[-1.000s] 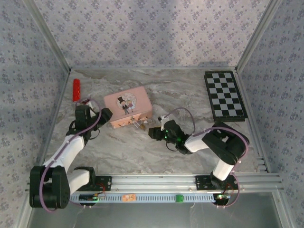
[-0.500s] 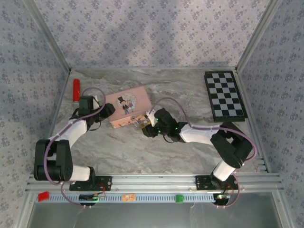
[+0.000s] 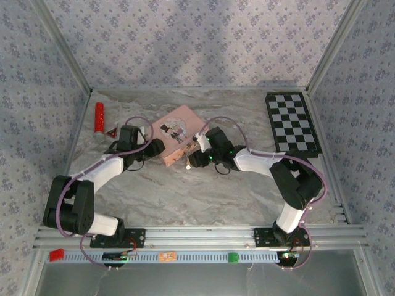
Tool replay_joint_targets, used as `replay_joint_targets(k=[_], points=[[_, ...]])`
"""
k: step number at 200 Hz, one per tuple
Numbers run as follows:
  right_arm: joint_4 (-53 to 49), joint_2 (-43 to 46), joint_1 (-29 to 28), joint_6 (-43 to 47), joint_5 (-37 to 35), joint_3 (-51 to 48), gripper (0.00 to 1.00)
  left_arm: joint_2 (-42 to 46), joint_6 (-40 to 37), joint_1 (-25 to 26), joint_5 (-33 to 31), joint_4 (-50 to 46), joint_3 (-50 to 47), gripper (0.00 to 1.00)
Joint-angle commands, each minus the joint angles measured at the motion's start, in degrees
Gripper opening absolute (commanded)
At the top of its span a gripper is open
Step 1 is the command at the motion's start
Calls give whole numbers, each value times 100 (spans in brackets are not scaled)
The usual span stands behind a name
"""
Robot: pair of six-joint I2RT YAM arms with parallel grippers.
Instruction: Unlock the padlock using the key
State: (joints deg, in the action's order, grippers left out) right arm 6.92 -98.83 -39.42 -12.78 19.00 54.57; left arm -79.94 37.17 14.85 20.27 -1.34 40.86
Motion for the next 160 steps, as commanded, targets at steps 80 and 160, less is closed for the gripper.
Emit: replay_joint_targets(k=[80, 160], points=[[2946, -428, 782, -3194, 875, -1056, 37, -215, 263, 510, -44, 307, -8, 54], [5007, -1504, 797, -3719, 942, -1246, 38, -184, 280, 515, 12, 316, -4, 54]])
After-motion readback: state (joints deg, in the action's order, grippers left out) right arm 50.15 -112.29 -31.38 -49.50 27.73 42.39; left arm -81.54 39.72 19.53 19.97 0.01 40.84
